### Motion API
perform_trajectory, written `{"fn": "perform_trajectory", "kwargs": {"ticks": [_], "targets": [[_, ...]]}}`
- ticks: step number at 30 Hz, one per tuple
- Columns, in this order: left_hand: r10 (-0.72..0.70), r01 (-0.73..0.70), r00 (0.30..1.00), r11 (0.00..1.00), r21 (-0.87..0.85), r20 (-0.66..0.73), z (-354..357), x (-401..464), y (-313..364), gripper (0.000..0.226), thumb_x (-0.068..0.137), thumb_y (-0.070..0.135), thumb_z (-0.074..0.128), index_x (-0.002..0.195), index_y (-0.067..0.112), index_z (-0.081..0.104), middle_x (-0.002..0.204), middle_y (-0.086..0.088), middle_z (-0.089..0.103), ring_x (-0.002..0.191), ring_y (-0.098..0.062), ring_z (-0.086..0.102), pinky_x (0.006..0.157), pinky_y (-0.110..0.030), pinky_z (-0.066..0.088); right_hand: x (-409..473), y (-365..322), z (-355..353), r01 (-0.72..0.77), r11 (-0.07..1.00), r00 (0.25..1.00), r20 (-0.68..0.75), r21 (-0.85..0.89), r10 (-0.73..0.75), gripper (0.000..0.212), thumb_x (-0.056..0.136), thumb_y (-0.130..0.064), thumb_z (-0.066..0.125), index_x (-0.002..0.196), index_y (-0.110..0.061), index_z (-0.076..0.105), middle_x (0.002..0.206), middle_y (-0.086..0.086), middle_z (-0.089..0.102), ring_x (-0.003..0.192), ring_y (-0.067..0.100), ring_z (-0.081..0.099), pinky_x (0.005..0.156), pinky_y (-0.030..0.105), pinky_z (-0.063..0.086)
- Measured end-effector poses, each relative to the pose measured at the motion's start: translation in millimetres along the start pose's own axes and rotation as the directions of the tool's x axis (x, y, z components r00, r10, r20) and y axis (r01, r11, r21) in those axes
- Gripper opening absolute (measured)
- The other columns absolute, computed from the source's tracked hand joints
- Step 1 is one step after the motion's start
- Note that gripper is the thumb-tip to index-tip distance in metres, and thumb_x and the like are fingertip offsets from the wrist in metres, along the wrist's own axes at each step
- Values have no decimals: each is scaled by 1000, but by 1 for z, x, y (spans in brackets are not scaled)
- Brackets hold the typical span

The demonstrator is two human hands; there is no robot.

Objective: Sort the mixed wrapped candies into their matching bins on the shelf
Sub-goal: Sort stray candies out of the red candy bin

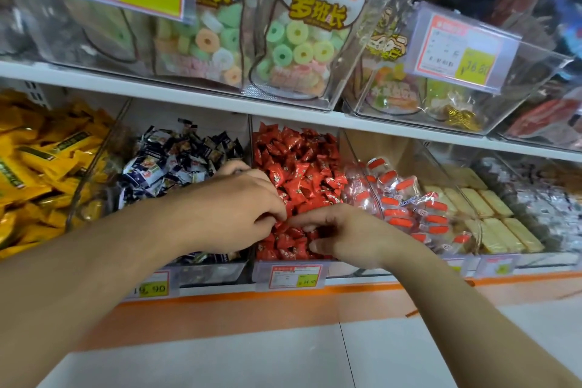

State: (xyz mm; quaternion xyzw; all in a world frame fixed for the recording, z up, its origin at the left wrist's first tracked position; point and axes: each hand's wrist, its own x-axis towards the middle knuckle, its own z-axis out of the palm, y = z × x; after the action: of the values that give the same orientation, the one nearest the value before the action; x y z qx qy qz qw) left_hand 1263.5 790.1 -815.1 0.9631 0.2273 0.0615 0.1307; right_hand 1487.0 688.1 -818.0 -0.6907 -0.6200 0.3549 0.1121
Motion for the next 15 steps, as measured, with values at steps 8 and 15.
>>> {"fn": "perform_trajectory", "kwargs": {"ticks": [8,15], "targets": [[-7,7,1000,1000,10,10,2,1,-1,31,104,39,45,129,44,65,130,31,57,131,8,31,120,-32,7,0,-5,-9,35,988,986,-154,-149,-58,75,90,-5,73,149,-45,48,155,-25,41,137,-6,39,111,8,28],[10,-10,1000,1000,-5,-15,2,1,-4,28,102,38,51,121,43,71,120,31,62,126,10,35,121,-33,8,-10,-12,-16,85,986,957,-262,-143,-121,54,90,6,62,113,-42,74,114,-20,70,99,-3,65,83,29,60]]}}
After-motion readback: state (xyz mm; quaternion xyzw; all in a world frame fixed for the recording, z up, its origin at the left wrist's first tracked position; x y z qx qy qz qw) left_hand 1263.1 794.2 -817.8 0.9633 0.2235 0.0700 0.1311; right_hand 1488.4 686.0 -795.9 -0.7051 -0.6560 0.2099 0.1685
